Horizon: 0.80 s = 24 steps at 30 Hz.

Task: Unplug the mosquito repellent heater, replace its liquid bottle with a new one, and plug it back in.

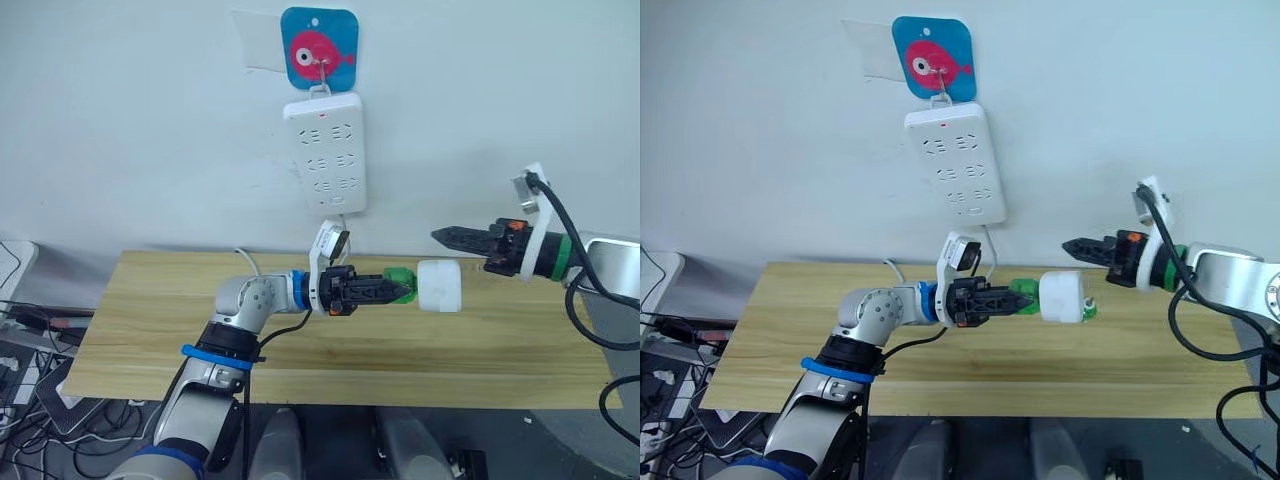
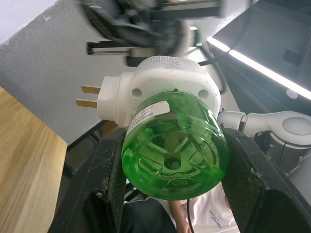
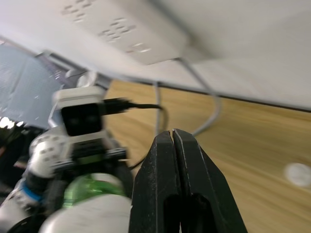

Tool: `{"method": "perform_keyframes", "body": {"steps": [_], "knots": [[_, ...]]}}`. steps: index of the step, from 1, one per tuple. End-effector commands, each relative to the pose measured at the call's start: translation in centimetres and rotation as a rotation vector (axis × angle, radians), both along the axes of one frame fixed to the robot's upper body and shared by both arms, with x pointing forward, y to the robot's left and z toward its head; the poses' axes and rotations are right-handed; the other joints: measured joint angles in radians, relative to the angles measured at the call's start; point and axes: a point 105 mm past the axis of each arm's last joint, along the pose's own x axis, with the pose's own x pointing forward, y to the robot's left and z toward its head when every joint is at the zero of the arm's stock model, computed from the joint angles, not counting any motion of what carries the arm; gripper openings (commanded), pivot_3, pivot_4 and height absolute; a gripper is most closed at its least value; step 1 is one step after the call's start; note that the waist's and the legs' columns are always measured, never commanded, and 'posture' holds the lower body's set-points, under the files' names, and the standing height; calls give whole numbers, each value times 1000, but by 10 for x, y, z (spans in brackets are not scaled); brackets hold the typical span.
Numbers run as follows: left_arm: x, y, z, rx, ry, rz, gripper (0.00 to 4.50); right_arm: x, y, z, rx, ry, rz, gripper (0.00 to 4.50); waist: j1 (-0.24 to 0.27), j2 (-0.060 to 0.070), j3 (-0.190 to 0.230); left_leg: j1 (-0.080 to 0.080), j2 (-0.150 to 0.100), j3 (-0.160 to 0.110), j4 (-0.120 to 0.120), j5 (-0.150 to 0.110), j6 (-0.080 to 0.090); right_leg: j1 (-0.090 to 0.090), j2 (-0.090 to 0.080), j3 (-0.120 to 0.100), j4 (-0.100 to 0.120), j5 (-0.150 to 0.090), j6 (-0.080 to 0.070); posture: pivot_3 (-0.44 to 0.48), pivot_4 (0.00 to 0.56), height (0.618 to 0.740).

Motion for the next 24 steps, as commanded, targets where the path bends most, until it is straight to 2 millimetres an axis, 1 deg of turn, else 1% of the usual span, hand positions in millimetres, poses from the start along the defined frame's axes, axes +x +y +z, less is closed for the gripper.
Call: {"method": "perform_keyframes", "body": {"steps": [1,4,9,15,17,24], "knots": [[-4,-1,14,-49,-42,-31,2336,-9,-1,-5,-31,-39,34,46,-1,0,0,0,0,0,0,0,0,0,0,0,0,0,0,-120,223,740],[-4,-1,15,-49,-41,-31,2336,-13,4,-12,-24,-42,50,46,-3,0,0,0,0,0,0,0,0,0,0,0,0,0,0,-118,222,740],[-3,-1,16,-39,-32,-30,2336,-27,24,-18,29,-37,121,46,-3,0,0,1,0,1,0,0,0,0,0,1,1,0,0,-118,222,740],[-2,-1,16,-38,-32,-26,2336,-47,31,-24,43,5,194,46,-2,0,0,0,0,1,0,0,0,0,0,1,0,0,0,-118,222,740],[-2,-1,15,-38,-34,-24,2336,-57,35,-26,50,26,231,46,-1,0,0,0,0,1,0,0,0,0,0,1,0,0,0,-118,222,740],[-1,0,14,-39,-38,-18,2336,-78,43,-26,78,74,302,46,-1,0,0,0,0,1,0,0,0,0,0,1,1,0,0,-113,217,740]]}}
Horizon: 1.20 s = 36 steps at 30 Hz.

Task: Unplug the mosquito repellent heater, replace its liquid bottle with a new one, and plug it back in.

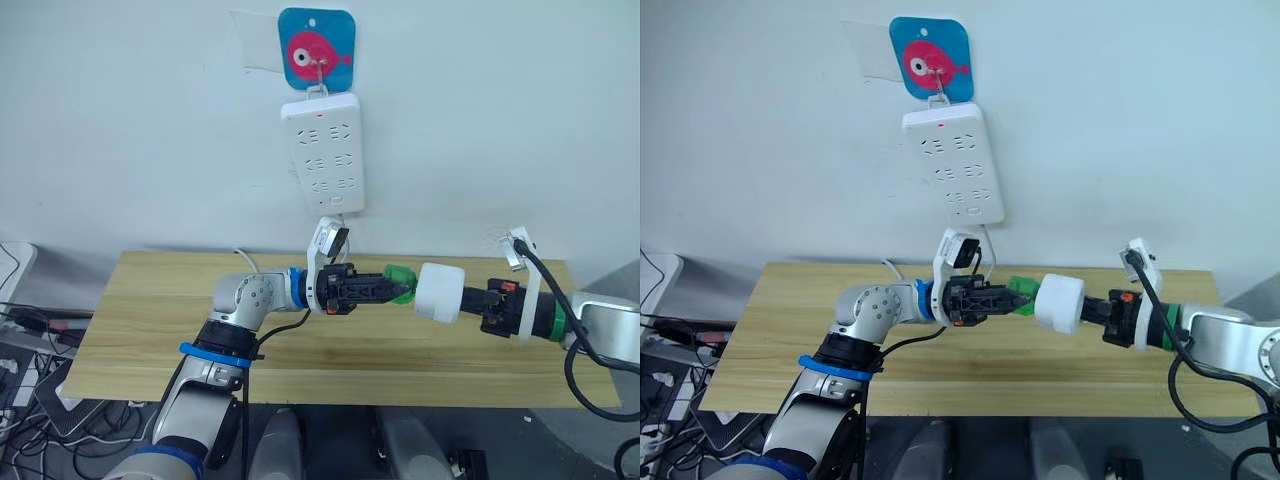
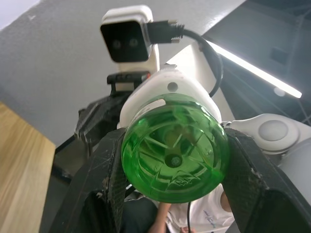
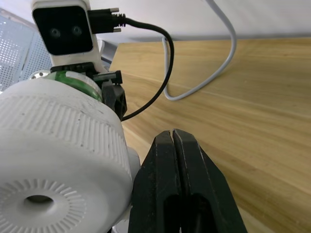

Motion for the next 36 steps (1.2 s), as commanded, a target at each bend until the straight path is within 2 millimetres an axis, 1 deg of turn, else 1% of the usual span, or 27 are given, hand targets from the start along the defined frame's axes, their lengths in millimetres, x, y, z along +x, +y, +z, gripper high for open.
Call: {"method": "perform_keyframes", "body": {"steps": [1,5,8,12,15,17,19,20,22,23,25,26,28,30,31,34,36], "knots": [[3,-1,5,-5,-37,26,2336,-26,22,15,65,-17,149,46,-1,0,0,0,0,0,0,0,0,0,0,0,0,0,0,-112,220,740],[3,-1,5,-7,-38,28,2336,-27,24,15,66,-19,147,46,-1,0,0,0,0,0,0,0,0,0,0,0,0,0,0,-112,223,740],[3,0,5,-9,-37,28,2336,-19,19,13,41,-33,103,46,0,0,0,0,0,0,0,0,0,0,0,0,0,0,0,-113,225,740],[3,0,5,-10,-41,30,2336,-2,2,11,-10,-62,11,46,-1,0,0,0,0,0,0,0,0,0,0,0,0,0,0,-116,227,740],[6,2,12,-37,-104,58,2336,9,-18,12,-4,-38,-76,46,0,0,0,0,0,0,0,0,0,0,0,0,0,0,0,-116,227,740],[9,2,18,-46,-198,86,2336,12,-35,13,18,4,-129,46,1,0,0,0,0,0,0,0,0,0,0,0,0,0,0,-118,227,740],[13,3,23,-49,-269,111,2336,11,-47,13,30,42,-151,395,3,0,0,0,0,1,0,0,0,0,0,0,0,0,0,-118,227,740],[14,3,25,-51,-341,126,2336,8,-51,15,50,60,-140,603,3,0,0,0,0,1,0,0,0,0,0,0,-1,0,0,-118,227,740],[14,2,31,-63,-477,140,2336,2,-58,18,95,83,-112,1258,4,0,0,0,0,1,0,0,0,0,0,0,-1,0,0,-111,231,740],[12,2,32,-68,-581,147,2336,-1,-61,20,132,97,-91,1611,4,0,0,0,0,1,-1,0,0,0,0,0,-1,0,0,-111,231,740],[2,2,25,-81,-822,109,2336,-7,-66,23,200,129,-48,2403,6,0,0,0,0,2,-1,0,0,0,0,1,-1,0,0,-107,232,740],[-2,2,23,-100,-919,100,2336,-10,-68,25,233,144,-25,2713,6,0,0,0,0,2,-1,0,0,0,0,1,-1,0,0,-103,233,740],[0,0,30,-170,-1016,173,2336,-14,-71,28,297,172,20,3423,7,0,0,1,0,3,-1,0,0,0,0,2,-1,0,0,-101,233,740],[-2,-3,34,-239,-1181,222,2336,-19,-72,32,349,204,74,4227,11,0,0,1,0,3,0,0,0,0,0,2,-1,0,0,-91,235,740],[-4,-3,33,-267,-1257,227,2336,-21,-71,33,363,219,99,4465,13,0,0,1,0,3,0,0,0,0,0,3,-1,0,0,-91,235,740],[-4,-4,36,-343,-1401,267,2336,-28,-68,36,390,250,161,4465,16,0,0,1,0,4,0,0,1,1,0,3,-1,1,0,-93,235,740],[-6,-5,37,-387,-1499,276,2336,-29,-65,34,388,267,179,4465,18,0,0,1,0,4,0,0,1,1,0,3,-1,1,0,-95,236,740]]}}
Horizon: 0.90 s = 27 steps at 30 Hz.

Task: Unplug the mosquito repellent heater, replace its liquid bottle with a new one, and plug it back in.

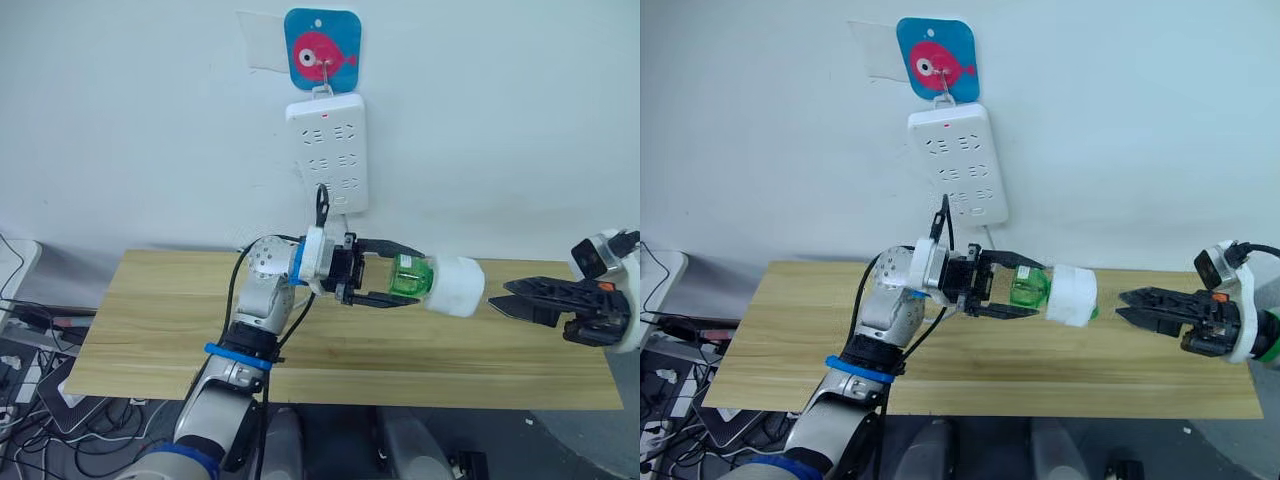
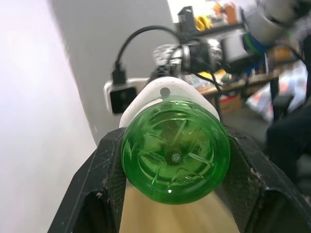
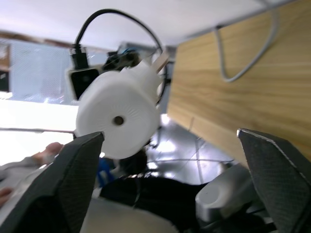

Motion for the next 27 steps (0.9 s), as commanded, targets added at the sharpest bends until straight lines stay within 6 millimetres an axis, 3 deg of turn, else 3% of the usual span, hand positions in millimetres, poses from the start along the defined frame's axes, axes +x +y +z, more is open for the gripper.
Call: {"method": "perform_keyframes", "body": {"steps": [1,5,12,27], "knots": [[-4,1,7,-67,-206,8,2336,-5,5,7,41,3,62,4465,1,0,0,0,0,0,0,0,0,0,0,0,0,0,0,-97,235,740],[-4,0,3,-73,-292,15,2336,-14,15,7,11,1,123,4465,3,0,0,-1,0,0,0,0,0,0,0,0,0,0,0,-103,234,740],[-14,-4,-2,-85,-447,-20,2336,-9,27,11,36,-40,168,4465,3,0,0,-1,0,-1,1,0,0,0,0,-1,0,0,0,-106,233,740],[-15,-14,-6,-102,-569,-16,2336,-4,47,6,40,-98,186,4465,4,0,0,-1,0,-2,2,0,0,0,0,-1,0,0,0,-96,232,740]]}}
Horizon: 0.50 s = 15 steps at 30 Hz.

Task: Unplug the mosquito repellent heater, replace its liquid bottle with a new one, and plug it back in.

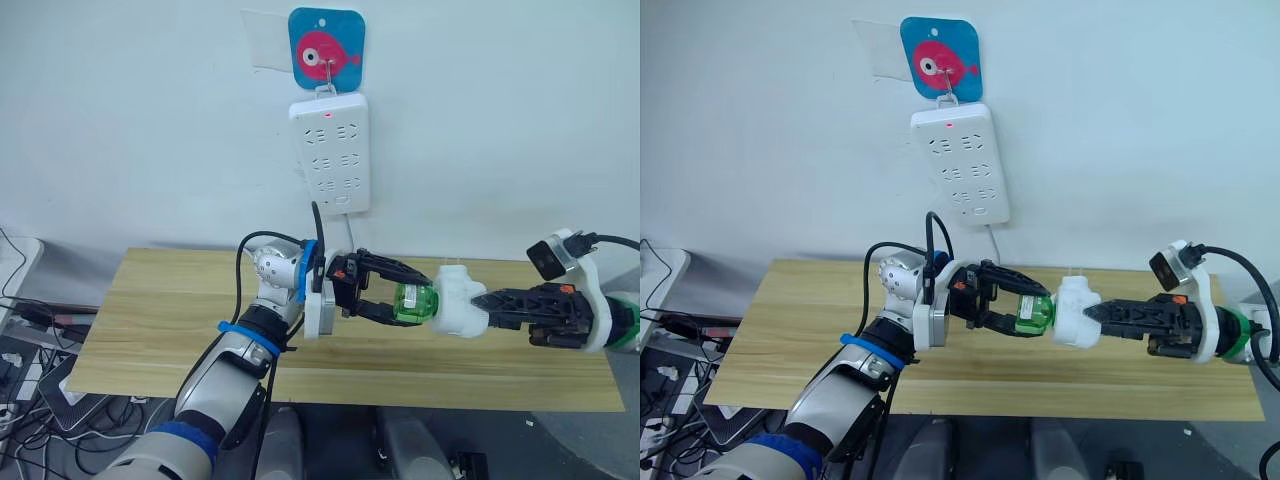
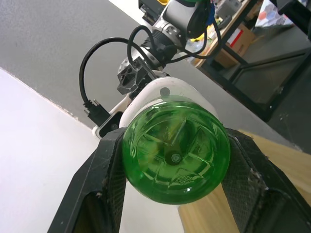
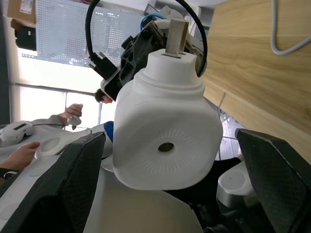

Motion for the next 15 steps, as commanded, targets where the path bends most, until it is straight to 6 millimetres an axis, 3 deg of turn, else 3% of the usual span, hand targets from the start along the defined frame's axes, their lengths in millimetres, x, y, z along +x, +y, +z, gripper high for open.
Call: {"method": "perform_keyframes", "body": {"steps": [1,4,7,10,15], "knots": [[-3,-5,5,-18,-48,-15,2336,-1,7,8,24,-56,11,4465,0,0,0,0,0,0,0,0,0,0,0,0,0,0,0,-96,232,740],[-2,-7,3,-13,-59,-6,2336,1,10,8,34,-74,-2,4465,0,0,0,0,0,0,0,0,0,0,0,0,0,0,0,-96,231,740],[-2,-7,2,-13,-62,-4,2336,2,14,7,37,-91,-19,3905,-1,0,0,0,0,0,0,0,0,0,0,0,0,0,0,-97,230,740],[-1,-7,1,-9,-63,3,2336,2,16,6,44,-104,-27,3023,-1,0,0,0,0,0,0,0,0,0,0,0,0,0,0,-96,229,740],[2,-8,1,-5,-55,22,2336,-1,18,5,48,-110,-27,2969,-1,0,0,0,0,-1,0,0,0,0,0,0,0,0,0,-96,226,740]]}}
